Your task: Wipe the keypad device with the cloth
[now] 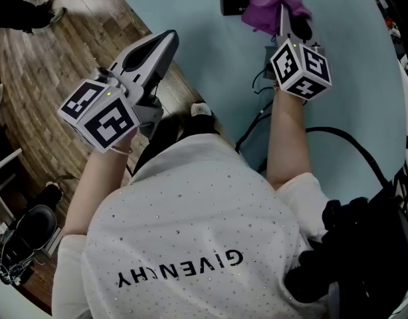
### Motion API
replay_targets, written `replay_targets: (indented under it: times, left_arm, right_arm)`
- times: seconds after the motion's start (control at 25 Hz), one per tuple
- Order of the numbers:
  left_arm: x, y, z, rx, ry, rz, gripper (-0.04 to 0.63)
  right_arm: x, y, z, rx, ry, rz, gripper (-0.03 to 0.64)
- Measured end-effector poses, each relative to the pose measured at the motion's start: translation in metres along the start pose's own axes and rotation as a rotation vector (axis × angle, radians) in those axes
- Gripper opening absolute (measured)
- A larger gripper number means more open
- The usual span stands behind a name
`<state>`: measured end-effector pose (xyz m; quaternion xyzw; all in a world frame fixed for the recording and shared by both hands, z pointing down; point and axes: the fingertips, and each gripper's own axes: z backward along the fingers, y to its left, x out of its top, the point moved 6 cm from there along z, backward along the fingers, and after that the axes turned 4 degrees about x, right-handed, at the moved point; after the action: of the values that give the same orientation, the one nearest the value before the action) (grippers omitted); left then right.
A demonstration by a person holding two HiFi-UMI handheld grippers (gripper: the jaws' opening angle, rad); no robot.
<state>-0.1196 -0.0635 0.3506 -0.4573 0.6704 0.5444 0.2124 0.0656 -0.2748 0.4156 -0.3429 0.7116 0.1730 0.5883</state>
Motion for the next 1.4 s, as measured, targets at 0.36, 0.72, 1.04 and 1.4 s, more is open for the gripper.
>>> replay_targets:
  times: [0.36,0.72,1.04,1.4]
  left_arm:
    - [-0.002,-0.003,0.002,0.008,-0.014,0.026,0.002]
    - [0.007,0.015,0.007,0.044,-0.048,0.073,0.002]
    - [0.018,0.015,0.005,0.018,-0.047,0.063,0.002]
    - [0.020,0.018,0.009,-0.061,-0.018,0.113,0.002]
  right_arm:
    - [-0.033,0.113,-0.009,0.585,0.217,0.224,0.074]
    - [-0.029,0.089,-0.024,0.536,0.276,0.178,0.074]
    - [-0.017,0.043,-0.023,0.337,0.242,0.140,0.074]
    - [-0.014,-0.006,-0.003,0.057,0.218,-0.129,0.074]
